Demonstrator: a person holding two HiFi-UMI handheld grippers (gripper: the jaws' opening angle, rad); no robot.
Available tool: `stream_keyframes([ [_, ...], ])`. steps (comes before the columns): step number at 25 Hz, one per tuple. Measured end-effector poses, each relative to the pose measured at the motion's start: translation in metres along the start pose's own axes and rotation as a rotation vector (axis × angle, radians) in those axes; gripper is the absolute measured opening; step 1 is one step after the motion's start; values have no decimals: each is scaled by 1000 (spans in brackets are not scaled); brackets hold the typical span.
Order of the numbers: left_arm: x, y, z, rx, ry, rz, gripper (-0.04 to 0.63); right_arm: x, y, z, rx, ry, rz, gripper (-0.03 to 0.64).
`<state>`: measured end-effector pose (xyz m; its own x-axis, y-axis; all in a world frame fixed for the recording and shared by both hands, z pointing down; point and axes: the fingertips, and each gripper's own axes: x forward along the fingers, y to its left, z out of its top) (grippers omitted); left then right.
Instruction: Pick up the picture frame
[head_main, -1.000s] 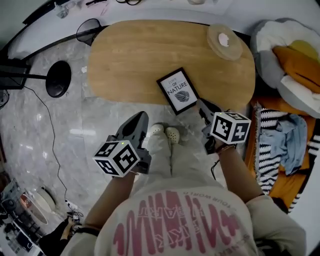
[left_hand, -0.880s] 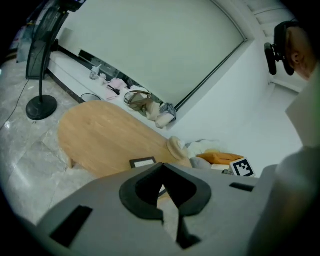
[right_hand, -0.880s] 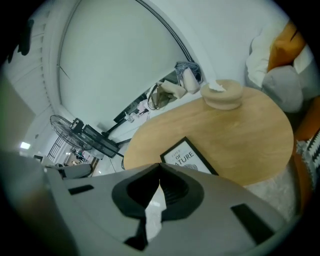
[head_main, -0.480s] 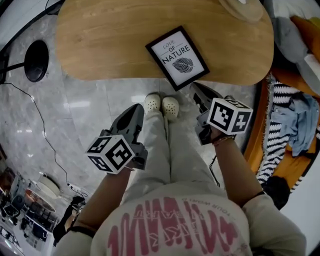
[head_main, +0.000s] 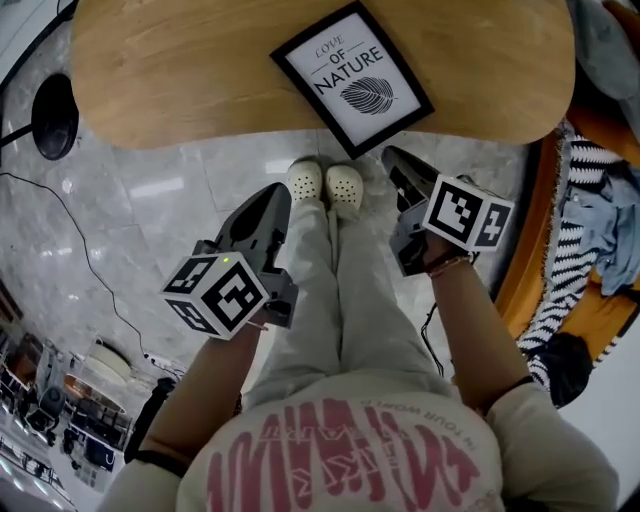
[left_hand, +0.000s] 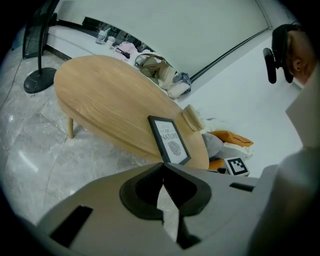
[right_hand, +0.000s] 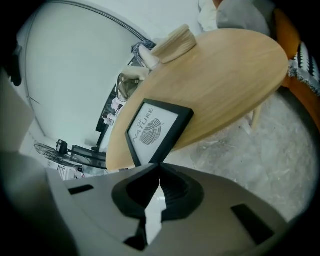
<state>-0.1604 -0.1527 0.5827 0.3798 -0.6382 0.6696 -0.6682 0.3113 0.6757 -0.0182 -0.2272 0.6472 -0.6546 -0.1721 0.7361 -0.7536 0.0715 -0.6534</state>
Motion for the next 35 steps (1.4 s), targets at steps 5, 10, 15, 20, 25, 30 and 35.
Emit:
stream_keyframes([
  [5, 10, -5, -6, 1, 17, -15, 3, 0, 10, 0, 159, -60, 176, 115],
  [10, 12, -8, -14, 3, 31, -23, 3, 5, 7, -1, 246, -99, 264, 227],
  [15, 12, -1, -24, -6, 53, -16, 3, 14, 12, 1, 300, -132, 357, 259],
  [20, 12, 7, -30, -18, 59, -8, 3, 29, 10, -2, 327, -140, 360, 282],
  [25, 14, 11, -22, -10, 43, -12, 3, 36, 7, 2, 369, -170, 365, 257],
  [30, 14, 13, -21, -17, 40, -18, 3, 36, 7, 7, 387, -207, 369, 207],
  [35, 7, 12, -25, -11, 45, -21, 3, 35, 3, 10, 467, -246, 364, 151],
])
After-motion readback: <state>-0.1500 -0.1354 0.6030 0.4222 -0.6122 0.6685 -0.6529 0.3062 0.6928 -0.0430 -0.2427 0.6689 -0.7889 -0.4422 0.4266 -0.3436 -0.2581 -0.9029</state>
